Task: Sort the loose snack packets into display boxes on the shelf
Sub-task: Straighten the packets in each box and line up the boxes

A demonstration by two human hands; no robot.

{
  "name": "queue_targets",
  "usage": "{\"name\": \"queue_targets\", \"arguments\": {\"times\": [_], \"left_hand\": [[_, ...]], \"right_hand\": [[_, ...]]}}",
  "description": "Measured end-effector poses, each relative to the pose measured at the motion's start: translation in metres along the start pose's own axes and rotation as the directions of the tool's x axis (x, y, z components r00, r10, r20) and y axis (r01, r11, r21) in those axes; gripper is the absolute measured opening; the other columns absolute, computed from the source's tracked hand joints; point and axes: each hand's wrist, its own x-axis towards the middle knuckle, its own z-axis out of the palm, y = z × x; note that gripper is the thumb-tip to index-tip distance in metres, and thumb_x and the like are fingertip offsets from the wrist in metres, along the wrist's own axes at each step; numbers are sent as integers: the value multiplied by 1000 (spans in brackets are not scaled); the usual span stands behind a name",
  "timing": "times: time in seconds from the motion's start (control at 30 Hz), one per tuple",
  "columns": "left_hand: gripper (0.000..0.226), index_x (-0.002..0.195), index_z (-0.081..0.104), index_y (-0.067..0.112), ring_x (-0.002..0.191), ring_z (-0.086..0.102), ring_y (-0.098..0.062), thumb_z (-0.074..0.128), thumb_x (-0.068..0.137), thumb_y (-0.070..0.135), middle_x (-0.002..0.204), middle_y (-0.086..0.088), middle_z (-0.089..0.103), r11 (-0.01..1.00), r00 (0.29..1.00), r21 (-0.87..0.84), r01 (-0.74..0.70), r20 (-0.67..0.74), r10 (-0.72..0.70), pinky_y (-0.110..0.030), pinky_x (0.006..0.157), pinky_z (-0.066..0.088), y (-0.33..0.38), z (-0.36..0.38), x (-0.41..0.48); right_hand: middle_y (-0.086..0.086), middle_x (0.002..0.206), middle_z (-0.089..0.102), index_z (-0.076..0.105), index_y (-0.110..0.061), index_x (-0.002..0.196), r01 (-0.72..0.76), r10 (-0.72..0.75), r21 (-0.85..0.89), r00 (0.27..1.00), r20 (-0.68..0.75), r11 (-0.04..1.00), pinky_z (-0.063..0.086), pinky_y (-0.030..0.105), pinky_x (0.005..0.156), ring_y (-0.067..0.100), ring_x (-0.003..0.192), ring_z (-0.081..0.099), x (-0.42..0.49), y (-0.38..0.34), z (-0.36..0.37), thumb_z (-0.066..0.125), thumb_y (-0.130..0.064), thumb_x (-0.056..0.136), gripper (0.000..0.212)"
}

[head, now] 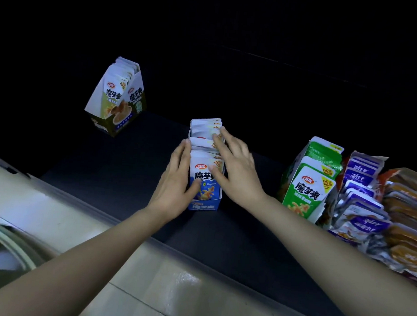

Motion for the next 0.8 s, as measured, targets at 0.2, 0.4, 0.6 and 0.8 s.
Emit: {"name": "queue_targets", "arguments": {"times": [0.2,0.4,0.6,0.8], "left_hand": [[86,156,-6,22,148,14,-15,56,96,22,162,11,-8,1000,1000,1,-5,0,5,-42,112,36,-1,-2,3],[86,155,-11,20,144,-4,3,53,98,22,163,9,-14,999,999,-31,39,37,-38,-29,118,19,-5,-3,11],[80,155,-8,23,145,-6,5,41,93,27,163,11,-10,990,998,-136,28,65,-19,-18,117,6,-3,-4,24],[78,156,-8,22,143,-5,6,46,99,19,163,11,-11,988,993,-137,73,100,-60,-14,109,9,-9,-3,28]], "right_hand": [[5,164,0,22,-23,155,44,-40,-53,996,76,998,19,40,112,24,148,6,9,0,-10,57,-34,94,71],[-4,164,-7,2,-18,156,-33,22,119,996,87,992,12,31,115,9,150,-2,7,1,-13,49,-39,99,77],[-3,163,-5,4,-20,156,-3,-5,58,990,142,998,1,32,121,9,150,-8,24,-4,-15,34,-39,100,66],[-4,164,3,11,-17,156,-5,6,-4,973,230,1000,-3,35,121,8,149,-7,44,-11,-2,31,-39,105,60]]}}
